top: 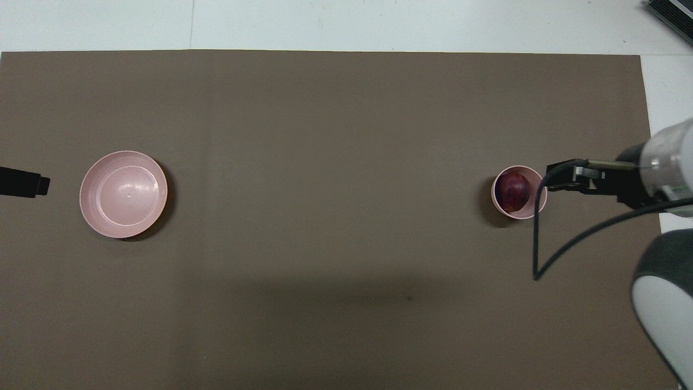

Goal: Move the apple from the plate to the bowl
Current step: 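Open the right gripper and draw it back from the cup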

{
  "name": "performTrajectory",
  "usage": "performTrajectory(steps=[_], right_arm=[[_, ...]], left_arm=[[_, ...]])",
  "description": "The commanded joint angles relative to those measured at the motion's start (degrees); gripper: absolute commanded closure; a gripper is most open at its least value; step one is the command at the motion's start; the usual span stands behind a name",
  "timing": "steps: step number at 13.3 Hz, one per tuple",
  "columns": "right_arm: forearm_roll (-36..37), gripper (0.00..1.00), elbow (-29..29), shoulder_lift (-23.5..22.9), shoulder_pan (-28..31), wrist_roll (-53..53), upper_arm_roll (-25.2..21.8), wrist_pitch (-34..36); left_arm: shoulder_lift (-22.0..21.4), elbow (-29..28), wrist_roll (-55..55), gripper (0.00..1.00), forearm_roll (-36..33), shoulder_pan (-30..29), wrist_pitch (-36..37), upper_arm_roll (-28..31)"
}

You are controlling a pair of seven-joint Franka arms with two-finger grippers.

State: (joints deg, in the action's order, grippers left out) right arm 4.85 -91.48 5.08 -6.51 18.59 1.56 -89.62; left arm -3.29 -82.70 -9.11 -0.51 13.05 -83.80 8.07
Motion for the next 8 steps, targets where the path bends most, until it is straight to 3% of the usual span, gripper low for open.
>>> performTrajectory(steps=[1, 3, 8], right_arm=[[0.78, 0.00, 7.26, -0.95, 2.20, -8.28, -1.82, 7.32], [0.35, 0.00, 8.33, -0.87, 2.21, -11.46, -3.75, 8.33], [-2.63, 0.00, 3.07, 1.77, 4.31, -14.46, -4.90, 8.15]], left_arm=[[-0.40, 0.00, 0.41, 0.00, 0.51, -0.39, 0.75, -0.08], [-0.40, 0.00, 0.41, 0.00, 0.51, -0.39, 0.75, -0.08], [-0.40, 0.00, 0.50, 0.00, 0.60, -0.31, 1.10, -0.25]])
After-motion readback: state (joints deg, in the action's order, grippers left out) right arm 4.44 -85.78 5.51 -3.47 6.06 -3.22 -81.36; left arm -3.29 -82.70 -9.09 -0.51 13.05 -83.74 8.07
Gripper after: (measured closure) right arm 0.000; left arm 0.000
